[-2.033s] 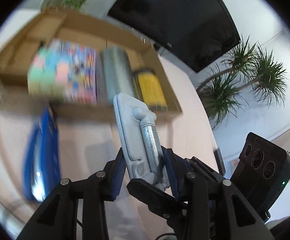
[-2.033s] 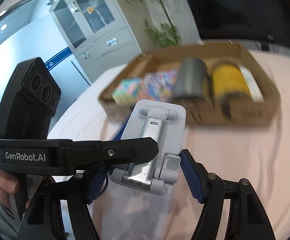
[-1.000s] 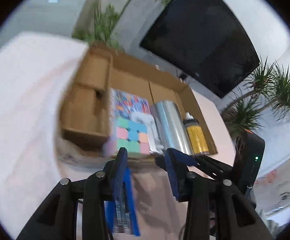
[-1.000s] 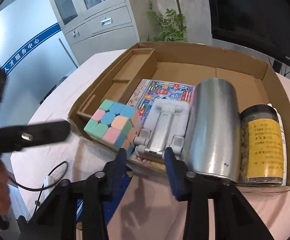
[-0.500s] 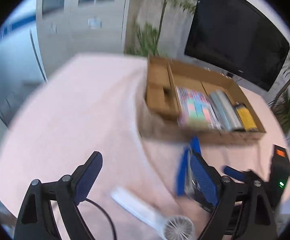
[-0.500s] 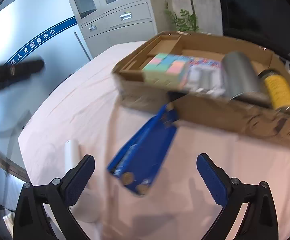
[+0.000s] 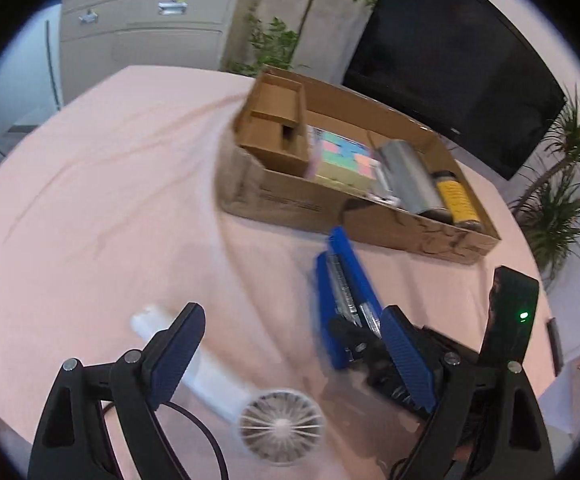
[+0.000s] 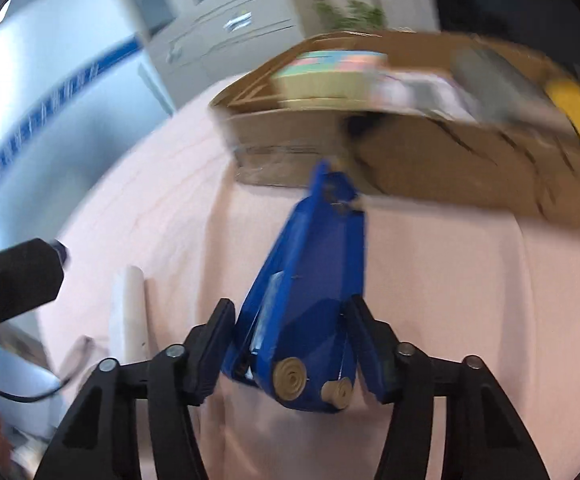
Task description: Organize rigid objects
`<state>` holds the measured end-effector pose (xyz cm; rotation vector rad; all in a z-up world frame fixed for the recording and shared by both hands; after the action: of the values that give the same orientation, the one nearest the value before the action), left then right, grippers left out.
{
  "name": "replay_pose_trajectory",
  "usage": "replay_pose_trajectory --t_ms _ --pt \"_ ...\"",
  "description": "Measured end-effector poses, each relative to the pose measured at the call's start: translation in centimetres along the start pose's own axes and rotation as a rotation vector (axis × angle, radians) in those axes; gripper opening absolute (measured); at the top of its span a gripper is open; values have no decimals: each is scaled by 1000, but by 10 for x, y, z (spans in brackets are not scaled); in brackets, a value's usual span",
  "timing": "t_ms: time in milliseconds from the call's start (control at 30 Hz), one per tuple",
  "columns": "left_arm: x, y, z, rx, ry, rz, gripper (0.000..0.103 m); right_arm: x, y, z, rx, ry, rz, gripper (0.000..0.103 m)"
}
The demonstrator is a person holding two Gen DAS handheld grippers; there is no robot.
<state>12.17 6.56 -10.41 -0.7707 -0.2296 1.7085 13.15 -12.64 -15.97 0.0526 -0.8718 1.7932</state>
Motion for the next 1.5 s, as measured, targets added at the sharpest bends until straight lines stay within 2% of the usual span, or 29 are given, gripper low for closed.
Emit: replay_pose_trajectory --t_ms 33,100,167,267,367,433,500,567,633,667,700,767,867,933,1000,1033,1100,1167,1233,1300,1333,1433,1500 --pt "-8 3 -4 22 37 8 89 -13 1 11 -17 -59 -70 26" --pt "-29 11 -14 72 104 3 89 -43 8 30 -23 -117 -185 27" --pt "-47 17 -27 105 139 -26 89 -62 15 47 -32 -82 -208 27" --pt "-65 24 -46 159 185 -5 89 -77 24 68 -37 41 -136 32" --pt "-71 28 -57 185 191 22 89 -77 24 87 -67 126 -21 36" --pt "-77 30 -61 195 196 15 89 -72 23 100 -87 148 61 55" --pt "-81 31 -67 203 201 16 89 -65 22 102 -80 199 148 58" --pt "-81 33 -74 209 194 22 89 -58 24 92 -21 233 207 54" --pt "-80 33 -77 203 184 16 88 -58 25 81 28 211 199 28" --pt "-81 32 -79 199 181 9 88 -60 24 80 18 206 178 26" --pt "-82 32 -79 198 181 7 88 -63 23 77 8 187 150 25" --pt "-85 31 -82 197 174 -1 88 -77 21 79 2 82 16 25" --pt "-89 31 -88 202 153 -25 88 -108 23 79 -8 -165 -303 25" --pt "-92 31 -91 203 156 -30 88 -131 28 80 -16 -297 -488 25" --pt "-95 29 -92 208 171 -27 88 -153 37 83 -38 -375 -646 27" --pt "-96 28 -93 213 181 -24 88 -160 39 84 -40 -381 -678 34" --pt "-99 27 -94 221 204 -17 88 -176 43 99 -56 -239 -671 41" --pt "-101 27 -93 224 222 -13 88 -182 41 115 -71 -145 -621 50" --pt "-101 27 -92 223 223 -8 88 -185 36 139 -110 -7 -532 73" --pt "-100 26 -90 218 215 -1 88 -175 25 161 -145 97 -385 74" --pt "-101 25 -86 209 215 3 88 -166 20 166 -145 118 -318 75" --pt "-110 20 -67 148 211 -39 88 -134 9 168 -116 131 -104 76" --pt "-118 18 -54 112 200 -88 89 -106 6 149 -70 159 23 74"
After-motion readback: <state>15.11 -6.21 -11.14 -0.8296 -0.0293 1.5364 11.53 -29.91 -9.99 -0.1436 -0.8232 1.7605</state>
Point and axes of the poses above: each gripper's, at about its wrist camera, not at the fingertips, and z roughly against the way its jaws point, x to its left, y to its underside, the point moved 5 cm from there along -z, roughly the way its jaws point, and after that the axes turned 5 degrees about z, right-handed, at the moved point
